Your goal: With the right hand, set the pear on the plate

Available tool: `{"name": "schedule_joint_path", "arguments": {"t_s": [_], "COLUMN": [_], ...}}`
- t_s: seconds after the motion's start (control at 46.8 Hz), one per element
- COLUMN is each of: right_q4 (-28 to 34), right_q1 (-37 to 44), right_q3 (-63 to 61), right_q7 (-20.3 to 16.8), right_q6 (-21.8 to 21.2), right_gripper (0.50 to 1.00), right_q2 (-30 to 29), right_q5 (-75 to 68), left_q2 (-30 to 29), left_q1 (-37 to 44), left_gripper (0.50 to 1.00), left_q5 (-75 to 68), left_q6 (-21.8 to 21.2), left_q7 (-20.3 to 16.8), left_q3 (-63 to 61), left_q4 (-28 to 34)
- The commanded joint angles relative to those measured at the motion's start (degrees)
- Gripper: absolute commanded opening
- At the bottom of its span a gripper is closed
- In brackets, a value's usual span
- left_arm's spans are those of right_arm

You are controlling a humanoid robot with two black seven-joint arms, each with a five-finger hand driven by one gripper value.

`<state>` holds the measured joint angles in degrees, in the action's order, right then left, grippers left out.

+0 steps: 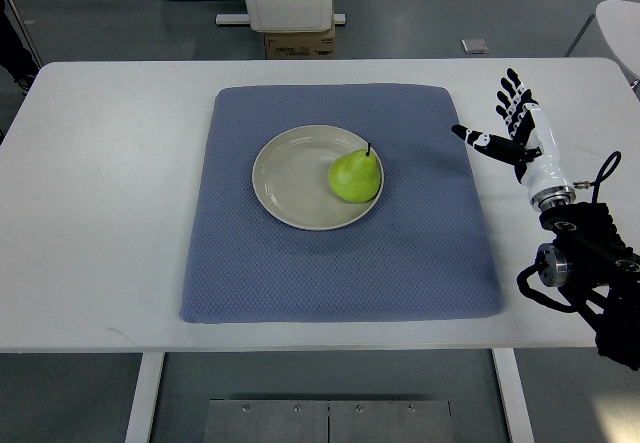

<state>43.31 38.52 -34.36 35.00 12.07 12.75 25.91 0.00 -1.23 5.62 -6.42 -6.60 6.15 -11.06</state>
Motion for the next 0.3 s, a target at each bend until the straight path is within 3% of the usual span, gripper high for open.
{"name": "schedule_joint_path", "arguments": {"t_s": [0.0,0.278], "right_q4": [0.11,-0.07], "right_q1": [-0.11,-0.90], "right_q3": [-0.09,0.35], "right_q7": [0.00,0.00], "right_q6": [-0.03,0.06], "right_gripper": [1.000,1.000], "right_q2": [-0.35,-1.59], "right_q5": [-0.07,-0.33], "left_q2": [0.00,0.00], "left_q1": [0.00,0.00], "left_gripper": [1.000,1.000], "left_q5": [0.00,0.00], "left_q6": [0.00,0.00], "left_q7": [0.00,0.00], "left_q3": [0.00,0.00], "left_q4": [-0.01,-0.01]}}
